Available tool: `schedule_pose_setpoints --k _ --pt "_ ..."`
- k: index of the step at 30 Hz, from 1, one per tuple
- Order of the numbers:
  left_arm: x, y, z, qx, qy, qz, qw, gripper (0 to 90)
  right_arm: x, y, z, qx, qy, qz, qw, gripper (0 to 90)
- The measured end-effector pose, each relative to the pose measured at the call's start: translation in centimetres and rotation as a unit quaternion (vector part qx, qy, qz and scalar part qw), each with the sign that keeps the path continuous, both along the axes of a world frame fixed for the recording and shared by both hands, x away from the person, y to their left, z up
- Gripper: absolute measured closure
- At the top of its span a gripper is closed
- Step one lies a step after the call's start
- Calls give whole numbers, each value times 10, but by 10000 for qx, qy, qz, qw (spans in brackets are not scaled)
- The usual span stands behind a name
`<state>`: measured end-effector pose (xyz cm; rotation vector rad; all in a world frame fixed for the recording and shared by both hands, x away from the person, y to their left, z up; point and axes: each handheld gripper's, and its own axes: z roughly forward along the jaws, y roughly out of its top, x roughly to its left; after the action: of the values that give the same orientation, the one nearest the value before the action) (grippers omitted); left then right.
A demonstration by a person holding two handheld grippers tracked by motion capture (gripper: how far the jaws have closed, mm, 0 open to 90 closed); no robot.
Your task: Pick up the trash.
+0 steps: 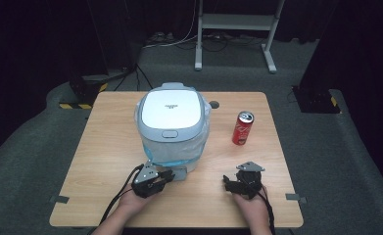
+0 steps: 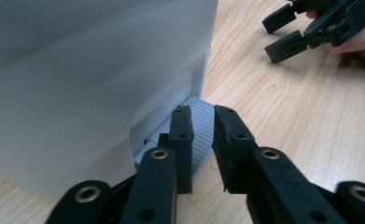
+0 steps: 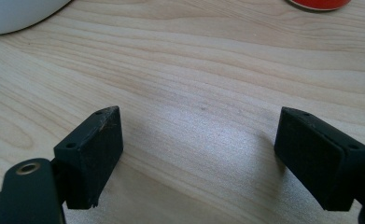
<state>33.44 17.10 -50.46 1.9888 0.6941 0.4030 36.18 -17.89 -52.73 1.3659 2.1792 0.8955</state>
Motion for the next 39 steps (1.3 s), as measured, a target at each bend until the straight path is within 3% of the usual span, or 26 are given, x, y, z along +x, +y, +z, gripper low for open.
schedule_pose_setpoints --k 4,13,21,24,27,39 --pt "5 -4 -2 1 -48 43 10000 713 0 0 0 3 4 4 10000 156" --pt "8 -10 -9 289 -113 57 9995 695 0 1 0 0 -12 19 10000 161" --pt "7 -6 -18 -34 -48 264 9996 601 0 1 0 2 -13 9 10000 163" --pt "7 -5 -18 2 -112 298 9995 597 0 1 0 0 -16 5 10000 163" --pt "8 -6 -19 -25 -8 285 9996 595 0 1 0 -3 -18 1 10000 165" --pt "8 -7 -18 52 38 264 9996 591 -1 2 0 -17 -28 -27 10000 171"
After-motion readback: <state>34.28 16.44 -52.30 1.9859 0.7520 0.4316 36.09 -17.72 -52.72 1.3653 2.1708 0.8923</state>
